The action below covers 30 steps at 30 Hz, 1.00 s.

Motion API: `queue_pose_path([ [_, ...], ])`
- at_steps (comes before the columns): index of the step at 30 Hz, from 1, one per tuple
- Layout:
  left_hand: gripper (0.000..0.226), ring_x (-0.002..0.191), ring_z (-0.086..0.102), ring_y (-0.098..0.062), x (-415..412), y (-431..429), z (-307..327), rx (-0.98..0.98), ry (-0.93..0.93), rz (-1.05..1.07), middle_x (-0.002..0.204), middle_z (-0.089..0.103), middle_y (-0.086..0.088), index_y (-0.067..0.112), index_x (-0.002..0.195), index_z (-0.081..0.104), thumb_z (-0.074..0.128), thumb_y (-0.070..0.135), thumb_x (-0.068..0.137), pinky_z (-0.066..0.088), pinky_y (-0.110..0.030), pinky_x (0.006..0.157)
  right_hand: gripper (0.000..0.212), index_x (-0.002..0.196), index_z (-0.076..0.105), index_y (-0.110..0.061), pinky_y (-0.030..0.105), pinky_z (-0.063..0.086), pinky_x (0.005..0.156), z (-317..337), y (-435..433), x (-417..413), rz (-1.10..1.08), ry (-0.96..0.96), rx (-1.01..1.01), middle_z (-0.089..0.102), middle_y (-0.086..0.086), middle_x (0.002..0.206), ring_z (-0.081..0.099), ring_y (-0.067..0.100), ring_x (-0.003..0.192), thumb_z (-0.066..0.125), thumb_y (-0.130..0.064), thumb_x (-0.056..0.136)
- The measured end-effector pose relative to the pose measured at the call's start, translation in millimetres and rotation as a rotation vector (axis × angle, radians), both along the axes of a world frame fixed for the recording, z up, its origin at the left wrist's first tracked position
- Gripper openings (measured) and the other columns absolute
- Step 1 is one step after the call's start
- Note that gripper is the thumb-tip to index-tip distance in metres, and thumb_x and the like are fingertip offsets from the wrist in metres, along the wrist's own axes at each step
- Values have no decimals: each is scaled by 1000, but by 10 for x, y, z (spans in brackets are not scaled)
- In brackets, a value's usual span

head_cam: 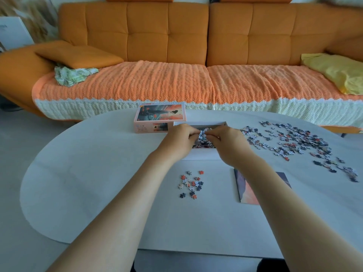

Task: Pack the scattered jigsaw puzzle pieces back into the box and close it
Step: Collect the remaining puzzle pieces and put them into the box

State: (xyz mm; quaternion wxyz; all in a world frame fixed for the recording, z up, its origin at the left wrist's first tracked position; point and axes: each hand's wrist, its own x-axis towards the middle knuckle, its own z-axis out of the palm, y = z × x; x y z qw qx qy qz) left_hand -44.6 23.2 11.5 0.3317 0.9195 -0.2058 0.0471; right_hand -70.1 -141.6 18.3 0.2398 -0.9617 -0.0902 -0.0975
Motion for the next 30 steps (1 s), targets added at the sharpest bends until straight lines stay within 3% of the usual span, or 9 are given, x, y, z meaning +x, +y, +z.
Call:
queue_pose_path([
  [3, 34, 109, 56, -19, -19, 18, -18, 70, 18, -52, 121, 59, -4, 19, 128, 62, 42, 12, 101, 46, -35, 94, 27, 117, 69, -20, 33, 51, 74, 26, -33, -29, 3, -22, 34, 71, 2, 105, 63, 21, 85, 49, -20, 99],
  [7, 38, 122, 50, -19, -82, 118, -79, 201, -22, -26, 134, 52, 3, 21, 136, 55, 43, 19, 100, 41, -35, 103, 27, 106, 71, -24, 25, 37, 57, -4, -24, -72, 76, 74, -59, 65, -7, 79, 51, 10, 65, 45, -23, 99],
  [10, 44, 139, 36, -20, -163, 199, -64, 209, 54, -47, 151, 41, 6, 27, 145, 42, 41, 26, 101, 31, -37, 113, 28, 110, 70, -20, 30, 46, 71, -31, -25, -120, 93, 99, -69, 69, -3, 90, 59, 18, 82, 45, -22, 98],
  [13, 49, 146, 21, -20, -229, 293, -72, 192, 63, -59, 158, 25, 13, 33, 149, 32, 42, 27, 102, 19, -43, 119, 27, 114, 70, -20, 24, 44, 88, -26, -35, -170, 114, -60, -12, 68, -3, 113, 61, 17, 104, 53, -14, 94],
  [15, 45, 140, 31, -20, -269, 377, -86, 140, -45, -45, 152, 35, 10, 29, 143, 45, 49, 21, 98, 28, -43, 115, 26, 107, 73, -20, 23, 45, 84, -11, -17, -208, 170, -160, 9, 67, -5, 106, 61, 12, 96, 57, -8, 90],
  [18, 26, 109, 53, -15, -359, 461, -89, 115, -304, -66, 116, 57, 7, 21, 112, 67, 61, 11, 88, 45, -37, 94, 23, 99, 75, -26, 17, 44, 74, 20, 47, -324, 259, -126, -28, 59, -17, 89, 50, -9, 67, 59, -11, 90],
  [21, 17, 89, 57, -9, -538, 474, -67, 130, -158, -89, 103, 56, 14, 27, 103, 67, 63, 20, 88, 51, -36, 81, 23, 105, 72, -32, 17, 39, 71, -24, 106, -443, 292, 50, -154, 60, -18, 97, 51, -4, 70, 56, -23, 93],
  [25, 47, 120, 40, -6, -699, 515, -205, 395, 73, -141, 124, 44, 12, 30, 132, 55, 61, 45, 87, 41, -32, 101, 23, 109, 69, -27, 31, 49, 83, -168, 127, -535, 249, 173, -244, 58, -7, 108, 59, 16, 96, 54, -23, 92],
  [30, 35, 109, 48, -6, -784, 528, -234, 317, 110, -195, 110, 48, 10, 29, 124, 64, 65, 35, 89, 42, -27, 96, 27, 99, 74, -32, 26, 48, 77, -172, 149, -614, 280, 195, -264, 60, -5, 97, 58, 16, 89, 53, -17, 93],
])
